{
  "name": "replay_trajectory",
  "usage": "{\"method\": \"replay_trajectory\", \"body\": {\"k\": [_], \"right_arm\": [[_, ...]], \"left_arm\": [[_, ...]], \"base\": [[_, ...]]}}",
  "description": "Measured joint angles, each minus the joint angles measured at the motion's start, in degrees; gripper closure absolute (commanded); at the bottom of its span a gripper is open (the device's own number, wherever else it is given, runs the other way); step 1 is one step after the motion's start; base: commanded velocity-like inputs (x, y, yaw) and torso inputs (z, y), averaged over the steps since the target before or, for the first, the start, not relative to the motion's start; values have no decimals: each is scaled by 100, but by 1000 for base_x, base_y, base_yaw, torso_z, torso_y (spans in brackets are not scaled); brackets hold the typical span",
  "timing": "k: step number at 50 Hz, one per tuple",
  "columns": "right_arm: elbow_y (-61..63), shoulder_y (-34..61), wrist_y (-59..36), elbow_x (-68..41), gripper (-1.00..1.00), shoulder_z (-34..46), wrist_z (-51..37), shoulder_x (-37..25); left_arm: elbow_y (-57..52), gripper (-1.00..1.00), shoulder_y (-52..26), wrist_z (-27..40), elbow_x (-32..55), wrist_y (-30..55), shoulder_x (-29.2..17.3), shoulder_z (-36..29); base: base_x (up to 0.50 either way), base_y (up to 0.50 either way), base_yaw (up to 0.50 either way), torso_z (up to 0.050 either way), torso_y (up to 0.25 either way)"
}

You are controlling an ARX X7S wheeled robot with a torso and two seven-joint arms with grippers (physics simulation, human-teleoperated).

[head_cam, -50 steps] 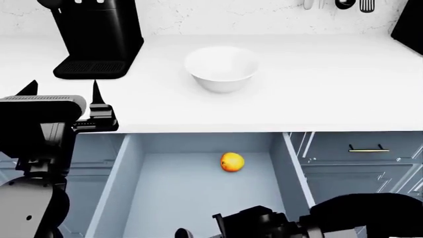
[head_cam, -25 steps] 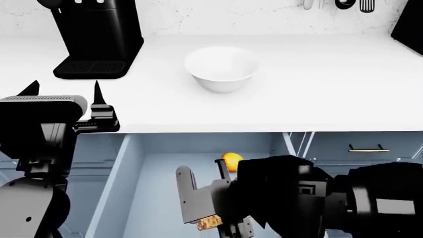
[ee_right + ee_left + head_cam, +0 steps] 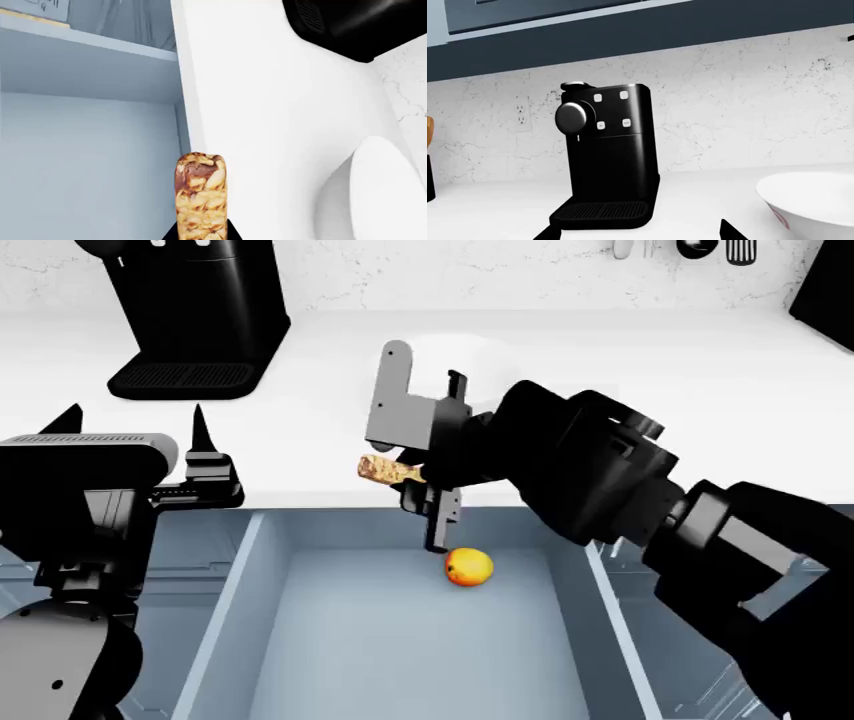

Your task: Place the bar in the bowl and close the drawer.

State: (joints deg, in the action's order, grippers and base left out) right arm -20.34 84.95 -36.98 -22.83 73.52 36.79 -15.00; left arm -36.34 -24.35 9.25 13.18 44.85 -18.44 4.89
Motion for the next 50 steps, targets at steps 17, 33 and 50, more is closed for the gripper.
{"method": "replay_trajectory", "body": {"k": [17, 33, 50], "right_arm": [[-3588, 642, 2439, -1844, 100, 324, -1347, 1222], [-4716, 905, 3330, -3275, 100, 950, -3219, 1450], [-5031, 991, 3765, -3513, 100, 1053, -3863, 1490]], "left_arm": [[45, -100, 6, 15, 24, -70, -8, 16], [-467, -100, 51, -58, 220, 454, -294, 33], [-1697, -100, -643, -208, 761, 2111, -909, 12]], "base": [[-1, 7, 8, 0, 0], [0, 2, 2, 0, 0], [0, 0, 0, 0, 0]]}}
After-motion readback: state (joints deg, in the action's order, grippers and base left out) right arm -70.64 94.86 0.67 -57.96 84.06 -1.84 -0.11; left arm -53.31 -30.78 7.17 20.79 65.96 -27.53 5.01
